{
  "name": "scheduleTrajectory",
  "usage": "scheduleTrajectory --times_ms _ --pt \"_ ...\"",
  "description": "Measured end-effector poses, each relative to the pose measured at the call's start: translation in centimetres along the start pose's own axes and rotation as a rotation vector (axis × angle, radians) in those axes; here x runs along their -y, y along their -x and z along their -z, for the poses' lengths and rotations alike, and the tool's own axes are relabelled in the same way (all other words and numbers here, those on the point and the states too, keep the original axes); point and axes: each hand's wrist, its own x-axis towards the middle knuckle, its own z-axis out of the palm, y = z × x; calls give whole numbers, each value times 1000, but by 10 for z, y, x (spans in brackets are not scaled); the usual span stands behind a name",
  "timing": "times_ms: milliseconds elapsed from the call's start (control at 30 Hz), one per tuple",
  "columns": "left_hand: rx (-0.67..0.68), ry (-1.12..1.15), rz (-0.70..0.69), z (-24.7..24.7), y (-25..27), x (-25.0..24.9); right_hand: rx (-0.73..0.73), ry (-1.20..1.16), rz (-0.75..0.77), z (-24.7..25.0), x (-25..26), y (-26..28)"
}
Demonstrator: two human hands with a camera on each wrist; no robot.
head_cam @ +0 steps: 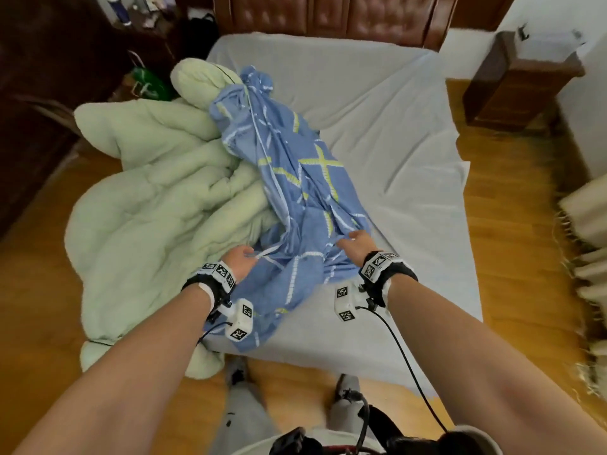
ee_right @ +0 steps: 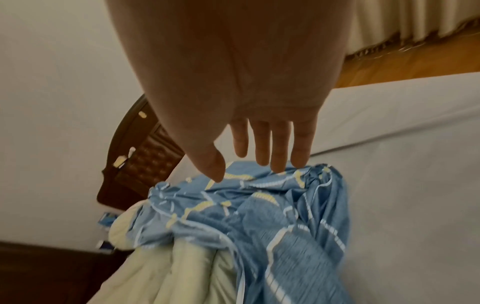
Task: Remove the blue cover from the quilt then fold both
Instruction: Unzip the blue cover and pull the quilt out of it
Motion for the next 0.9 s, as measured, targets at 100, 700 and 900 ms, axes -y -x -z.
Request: scheduleTrajectory --times_ms 100,700,900 --pt "-109 -22 67 36 -3 45 116 88 36 -42 30 -1" --pt "88 -233 90 75 -163 192 174 220 -94 -315 56 -73" --pt "54 -212 120 44 -213 199 212 249 -54 -356 26 -120"
